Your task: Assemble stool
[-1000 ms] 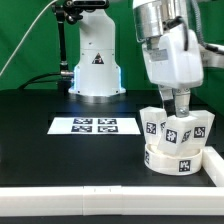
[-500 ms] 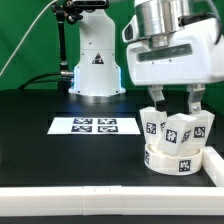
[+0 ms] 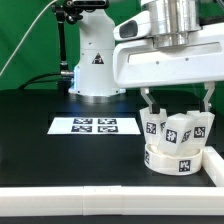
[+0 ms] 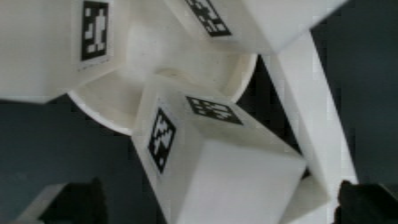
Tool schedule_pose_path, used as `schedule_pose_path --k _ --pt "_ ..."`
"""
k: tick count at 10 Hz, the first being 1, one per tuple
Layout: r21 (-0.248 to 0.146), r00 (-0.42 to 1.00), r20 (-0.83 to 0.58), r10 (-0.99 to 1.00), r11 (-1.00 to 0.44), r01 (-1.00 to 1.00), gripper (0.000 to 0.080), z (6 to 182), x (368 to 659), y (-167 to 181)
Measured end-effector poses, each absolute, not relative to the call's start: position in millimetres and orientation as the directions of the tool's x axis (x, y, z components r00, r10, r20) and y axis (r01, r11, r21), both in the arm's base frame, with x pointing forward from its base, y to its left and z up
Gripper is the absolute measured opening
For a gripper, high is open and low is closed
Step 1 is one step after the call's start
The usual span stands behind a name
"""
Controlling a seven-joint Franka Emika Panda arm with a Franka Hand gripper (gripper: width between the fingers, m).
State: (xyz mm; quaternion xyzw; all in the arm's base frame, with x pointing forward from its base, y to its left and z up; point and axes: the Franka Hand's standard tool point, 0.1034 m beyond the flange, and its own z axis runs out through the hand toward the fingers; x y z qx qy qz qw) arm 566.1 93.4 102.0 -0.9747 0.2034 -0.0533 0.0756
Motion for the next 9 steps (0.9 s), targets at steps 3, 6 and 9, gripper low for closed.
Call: schedule_pose_path --k 3,6,9 --pt "-0.138 0.959 0.106 -0.261 -0.959 -0.246 0.0649 102.0 567.3 87.8" --pt "-0.089 0.99 0.139 -0.029 -0.996 -0.016 0.0649 100.6 565.6 84.2" --pt "-0.054 0.973 0.14 0.183 -0.98 0.192 0.0649 99.3 563.7 84.9"
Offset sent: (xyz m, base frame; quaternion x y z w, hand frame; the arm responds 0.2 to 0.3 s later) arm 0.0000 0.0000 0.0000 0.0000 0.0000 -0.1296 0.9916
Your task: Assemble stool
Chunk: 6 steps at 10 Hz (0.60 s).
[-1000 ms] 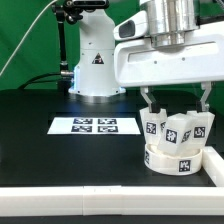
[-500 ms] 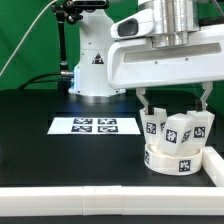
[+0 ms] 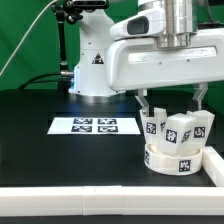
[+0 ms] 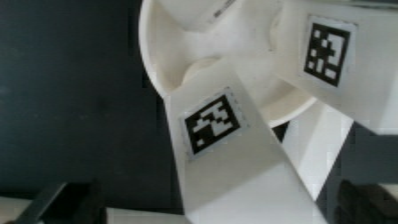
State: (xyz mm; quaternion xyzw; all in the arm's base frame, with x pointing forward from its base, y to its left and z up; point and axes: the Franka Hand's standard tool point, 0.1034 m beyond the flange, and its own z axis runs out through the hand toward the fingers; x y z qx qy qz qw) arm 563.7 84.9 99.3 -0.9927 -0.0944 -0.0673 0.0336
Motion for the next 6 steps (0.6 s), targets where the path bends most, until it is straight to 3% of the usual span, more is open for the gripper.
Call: schedule_pose_path --k 4,6 --pt "0.003 0.872 0.121 0.474 -0.879 0.477 0.0649 90.8 561.2 78.7" --pt "0.016 0.865 0.113 0.488 -0.872 0.49 0.0649 88.6 561.1 83.0"
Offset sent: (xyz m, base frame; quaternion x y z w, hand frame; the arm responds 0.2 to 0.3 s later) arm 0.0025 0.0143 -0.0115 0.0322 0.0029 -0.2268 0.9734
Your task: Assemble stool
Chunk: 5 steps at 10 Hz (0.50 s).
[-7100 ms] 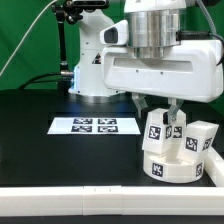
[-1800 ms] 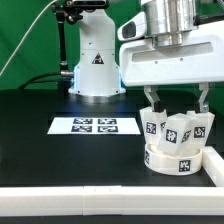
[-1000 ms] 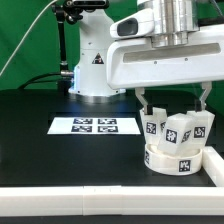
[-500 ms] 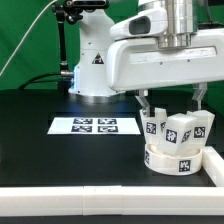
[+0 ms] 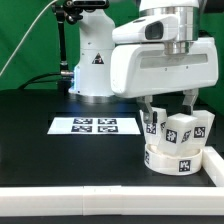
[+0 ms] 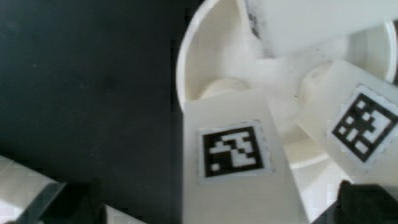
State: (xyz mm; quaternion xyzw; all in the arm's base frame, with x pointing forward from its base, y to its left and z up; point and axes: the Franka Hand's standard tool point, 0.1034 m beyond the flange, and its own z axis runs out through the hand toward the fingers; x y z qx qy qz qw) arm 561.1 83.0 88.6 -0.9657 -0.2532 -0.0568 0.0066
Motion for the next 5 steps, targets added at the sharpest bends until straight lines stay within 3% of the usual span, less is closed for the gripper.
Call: schedule_pose_path --k 3,5 --pt "0.019 0.875 0.108 0.472 -0.881 0.472 0.0649 86.7 561.6 83.5" --pt "0.019 0.881 0.108 0.46 -0.887 0.461 0.0383 86.6 561.5 83.0"
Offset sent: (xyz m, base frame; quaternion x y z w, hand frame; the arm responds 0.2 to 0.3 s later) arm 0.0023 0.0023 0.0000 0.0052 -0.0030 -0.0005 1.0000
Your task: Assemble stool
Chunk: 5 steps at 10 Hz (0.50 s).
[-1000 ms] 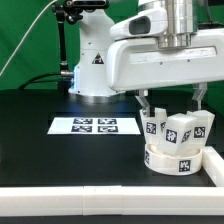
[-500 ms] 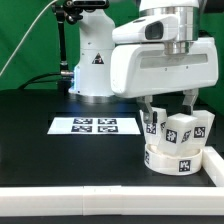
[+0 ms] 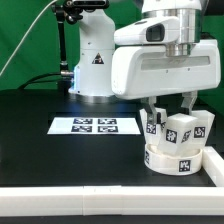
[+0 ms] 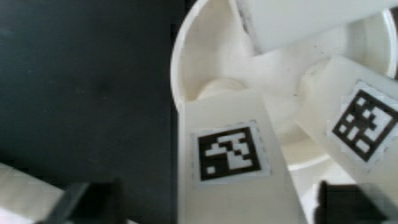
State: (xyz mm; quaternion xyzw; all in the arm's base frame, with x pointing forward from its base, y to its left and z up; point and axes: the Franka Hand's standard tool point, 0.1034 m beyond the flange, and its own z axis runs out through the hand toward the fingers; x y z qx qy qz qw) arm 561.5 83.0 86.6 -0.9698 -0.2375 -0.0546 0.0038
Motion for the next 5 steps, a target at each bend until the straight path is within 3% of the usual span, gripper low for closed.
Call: schedule_pose_path --k 2,5 --pt "0.024 0.889 0.107 0.445 -0.895 0.445 0.0338 86.7 561.9 84.3" --pt "0.02 0.907 0.108 0.406 -0.913 0.407 0.0338 86.8 562.2 82.5"
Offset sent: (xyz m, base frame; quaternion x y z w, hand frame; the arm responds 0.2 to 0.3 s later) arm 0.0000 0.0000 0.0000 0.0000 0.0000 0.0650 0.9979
